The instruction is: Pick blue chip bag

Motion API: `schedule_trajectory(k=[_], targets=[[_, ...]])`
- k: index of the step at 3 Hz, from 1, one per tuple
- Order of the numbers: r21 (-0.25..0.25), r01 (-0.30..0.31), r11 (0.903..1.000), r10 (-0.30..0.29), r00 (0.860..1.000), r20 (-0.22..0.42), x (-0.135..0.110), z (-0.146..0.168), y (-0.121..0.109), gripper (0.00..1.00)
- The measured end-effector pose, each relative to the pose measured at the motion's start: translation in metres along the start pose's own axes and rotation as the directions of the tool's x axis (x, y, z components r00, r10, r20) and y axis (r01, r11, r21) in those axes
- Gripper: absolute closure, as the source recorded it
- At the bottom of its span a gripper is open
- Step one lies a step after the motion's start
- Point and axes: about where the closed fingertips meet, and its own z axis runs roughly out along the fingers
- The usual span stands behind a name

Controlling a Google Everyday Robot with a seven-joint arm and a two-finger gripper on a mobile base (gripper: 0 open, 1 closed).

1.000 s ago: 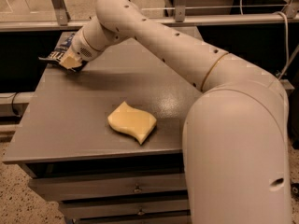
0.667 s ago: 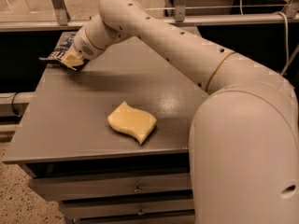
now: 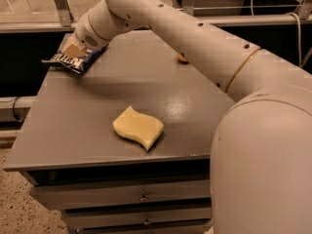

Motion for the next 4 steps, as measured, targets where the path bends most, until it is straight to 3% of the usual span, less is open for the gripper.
schedule_trajectory(k=[2,3,4], targets=[[0.039,-0.047,0.9982,0.047,0.999,-0.007,-0.004,0.010,0.005,0.16],[0.051,-0.061,0.9968,0.062,0.998,-0.005,0.000,0.031,0.007,0.00],[0.069,-0.048,0.9964,0.049,0.999,-0.009,0.006,0.054,0.002,0.00]])
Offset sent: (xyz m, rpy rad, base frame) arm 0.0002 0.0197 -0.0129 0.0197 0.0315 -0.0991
